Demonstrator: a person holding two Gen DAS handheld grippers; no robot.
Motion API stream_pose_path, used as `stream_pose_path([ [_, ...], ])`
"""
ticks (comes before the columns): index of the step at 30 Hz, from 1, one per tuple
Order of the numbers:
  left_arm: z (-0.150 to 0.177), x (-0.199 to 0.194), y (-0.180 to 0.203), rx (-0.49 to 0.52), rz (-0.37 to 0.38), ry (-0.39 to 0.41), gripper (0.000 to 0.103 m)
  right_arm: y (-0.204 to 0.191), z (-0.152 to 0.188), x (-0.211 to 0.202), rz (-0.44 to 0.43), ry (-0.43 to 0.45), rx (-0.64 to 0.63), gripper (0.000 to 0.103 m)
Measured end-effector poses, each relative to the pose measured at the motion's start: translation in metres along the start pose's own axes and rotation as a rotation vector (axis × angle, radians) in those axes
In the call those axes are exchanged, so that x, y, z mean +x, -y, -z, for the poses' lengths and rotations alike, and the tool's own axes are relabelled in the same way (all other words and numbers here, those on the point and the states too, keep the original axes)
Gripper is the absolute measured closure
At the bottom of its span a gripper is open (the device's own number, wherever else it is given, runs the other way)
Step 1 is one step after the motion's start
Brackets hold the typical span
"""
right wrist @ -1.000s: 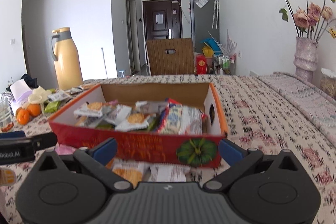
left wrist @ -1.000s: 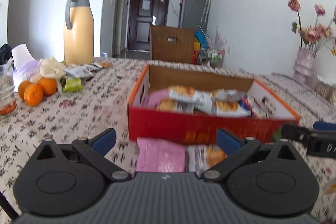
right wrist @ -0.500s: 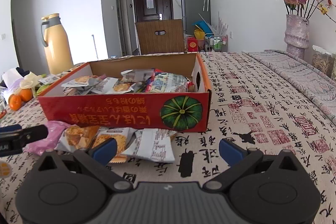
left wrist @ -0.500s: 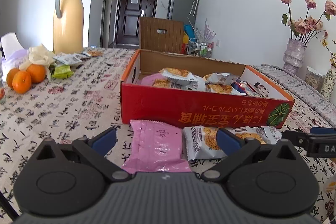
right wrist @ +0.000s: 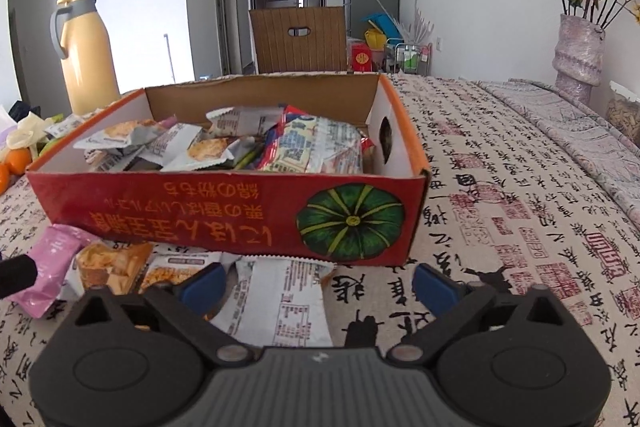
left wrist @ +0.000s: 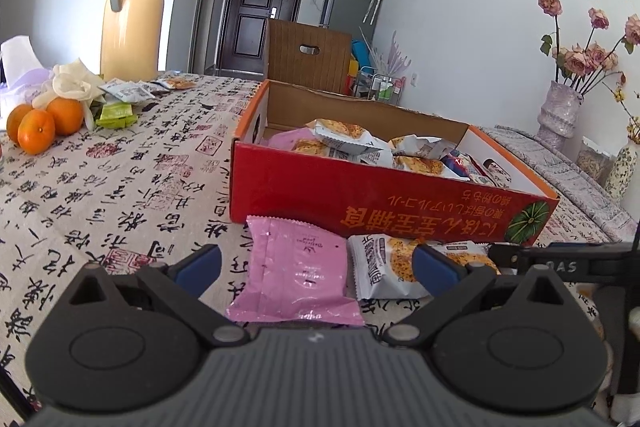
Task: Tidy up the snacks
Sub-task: 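Grasp a white wrapper packet with the right gripper while the left gripper grasps the pink packet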
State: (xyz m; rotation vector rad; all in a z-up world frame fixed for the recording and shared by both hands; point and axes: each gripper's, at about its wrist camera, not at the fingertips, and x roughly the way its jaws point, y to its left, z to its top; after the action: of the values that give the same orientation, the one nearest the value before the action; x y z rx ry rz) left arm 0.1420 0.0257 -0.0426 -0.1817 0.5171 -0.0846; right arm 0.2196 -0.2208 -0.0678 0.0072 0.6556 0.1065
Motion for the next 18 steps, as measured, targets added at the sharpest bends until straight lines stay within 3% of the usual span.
stream_pose_path([
  [10,0.0,0.0,-0.002,-0.012,0.005,-0.003,0.0,-0.01,0.007,0.001,-0.04,-0.01,-0.056,0.037],
  [12,0.0,0.0,-0.002,-0.012,0.005,-0.004,0.0,-0.011,0.007,-0.001,-0.049,-0.002,-0.064,0.051],
  [18,0.0,0.001,-0.002,-0.015,0.002,-0.008,0.0,-0.006,0.008,-0.008,-0.057,0.031,-0.037,0.055],
])
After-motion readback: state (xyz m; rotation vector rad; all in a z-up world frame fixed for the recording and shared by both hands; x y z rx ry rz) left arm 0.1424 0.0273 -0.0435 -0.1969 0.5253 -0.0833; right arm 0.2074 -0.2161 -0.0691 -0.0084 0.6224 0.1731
